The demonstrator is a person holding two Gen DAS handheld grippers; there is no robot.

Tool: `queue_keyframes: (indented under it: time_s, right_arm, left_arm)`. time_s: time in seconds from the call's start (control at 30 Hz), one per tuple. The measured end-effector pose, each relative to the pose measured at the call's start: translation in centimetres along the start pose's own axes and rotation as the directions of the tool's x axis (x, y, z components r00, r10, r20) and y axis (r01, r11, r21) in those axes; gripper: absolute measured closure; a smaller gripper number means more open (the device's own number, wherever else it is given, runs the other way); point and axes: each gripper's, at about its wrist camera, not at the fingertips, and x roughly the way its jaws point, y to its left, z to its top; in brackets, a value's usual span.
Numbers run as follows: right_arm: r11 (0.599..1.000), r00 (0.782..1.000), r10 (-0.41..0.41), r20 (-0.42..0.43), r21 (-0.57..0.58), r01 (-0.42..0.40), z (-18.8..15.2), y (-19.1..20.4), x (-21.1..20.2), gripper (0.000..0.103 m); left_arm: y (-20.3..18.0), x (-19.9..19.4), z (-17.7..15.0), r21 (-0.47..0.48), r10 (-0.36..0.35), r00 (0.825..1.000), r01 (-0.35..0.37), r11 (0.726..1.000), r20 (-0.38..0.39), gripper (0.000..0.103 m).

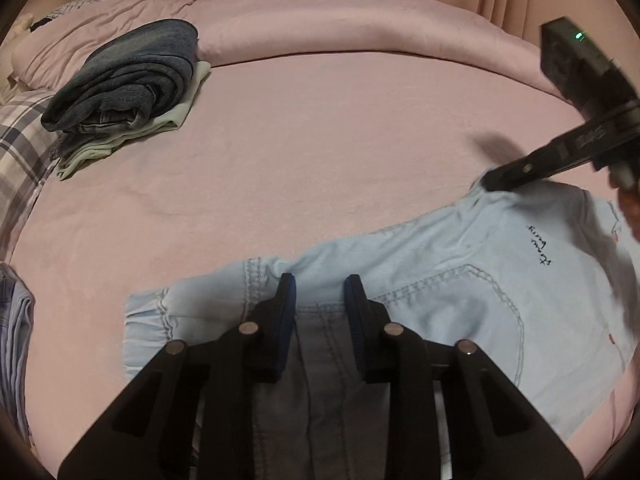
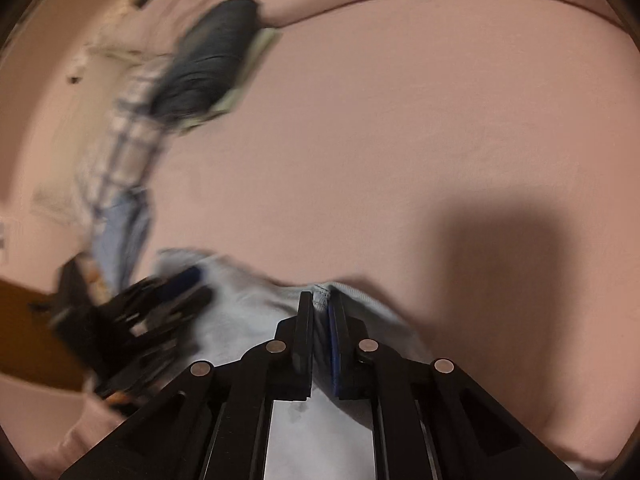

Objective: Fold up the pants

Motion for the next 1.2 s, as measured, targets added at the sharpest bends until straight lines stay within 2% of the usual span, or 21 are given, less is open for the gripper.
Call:
queue_keyframes:
  time_s: [0.13,0.23,0.3,0.37,0.5,0.6,0.67,0.73,0.83,1.0,1.1,1.13,1.17,1.2]
  right_arm:
    - [0.999,0.999,-0.036,0.025,0.012,0.036,-0.6,-0.3,0.7,0.095]
    - [0.997,0.989,-0.074,0.131,0.021,0.072,-1.7,-0.1,-2.4,0.095]
    - [0.998,0.977,-0.062,0.202,0.006,0.062,-3.3,0.0,-5.5,0.095]
    - [0.990,0.964,-0.129,0.233,-0.023,0.138,-5.1,0.3,-7.4,0.095]
    - [0.961,0.941,-0.254,0.222,-0.049,0.271,-8.4,-0.5,-8.9,0.095]
    - [0.940,0.928,-0.328,0.178,-0.035,0.339,-9.1,-2.0,-7.3,0.095]
    - [0.919,0.910,-0.384,0.155,-0.028,0.393,-8.6,-3.1,-5.6,0.095]
    - [0.919,0.903,-0.386,0.190,-0.011,0.395,-8.0,-3.7,-5.0,0.095]
    - [0.921,0.895,-0.389,0.219,0.081,0.380,-7.0,-4.3,-5.9,0.095]
    - [0.923,0.876,-0.384,0.293,0.090,0.374,-8.8,-3.7,-9.3,0.095]
    - [0.905,0.852,-0.423,0.308,0.091,0.416,-10.9,-3.8,-11.1,0.084]
    - [0.893,0.842,-0.447,0.303,0.099,0.438,-11.6,-4.1,-11.2,0.072]
    - [0.878,0.831,-0.478,0.283,0.117,0.465,-12.1,-5.0,-11.1,0.065]
    - [0.868,0.828,-0.497,0.260,0.128,0.481,-12.4,-5.2,-10.3,0.065]
  left_arm:
    - [0.0,0.2,-0.3,0.004,0.013,1.000,-0.013,1.000,-0.006,0.078]
    - [-0.3,0.0,-0.1,0.006,0.030,0.999,-0.030,1.000,-0.015,0.078]
    - [-0.4,0.0,-0.1,0.003,0.038,0.999,-0.038,0.999,-0.018,0.077]
    - [-0.4,0.0,-0.1,0.001,0.041,0.999,-0.041,0.999,-0.021,0.077]
    - [-0.5,-0.1,-0.2,0.001,0.042,0.999,-0.042,0.999,-0.026,0.078]
    - [-0.5,0.0,-0.2,0.005,0.047,0.999,-0.047,0.999,-0.026,0.078]
    - [-0.5,0.0,-0.1,0.006,0.048,0.998,-0.048,0.999,-0.028,0.078]
    - [-0.6,0.0,-0.1,0.008,0.054,0.998,-0.053,0.999,-0.029,0.078]
    - [-0.8,-0.2,0.0,0.014,0.063,0.998,-0.063,0.998,-0.028,0.078]
    - [-1.2,-0.4,-0.1,0.027,0.076,0.997,-0.075,0.997,-0.029,0.074]
    - [-1.3,-0.3,-0.1,0.025,0.085,0.996,-0.084,0.996,-0.033,0.074]
    - [-1.4,-0.3,-0.1,0.026,0.087,0.996,-0.087,0.996,-0.034,0.074]
    - [-1.4,-0.3,-0.1,0.027,0.092,0.995,-0.091,0.995,-0.035,0.074]
    - [-1.5,-0.4,0.0,0.026,0.099,0.994,-0.098,0.995,-0.036,0.074]
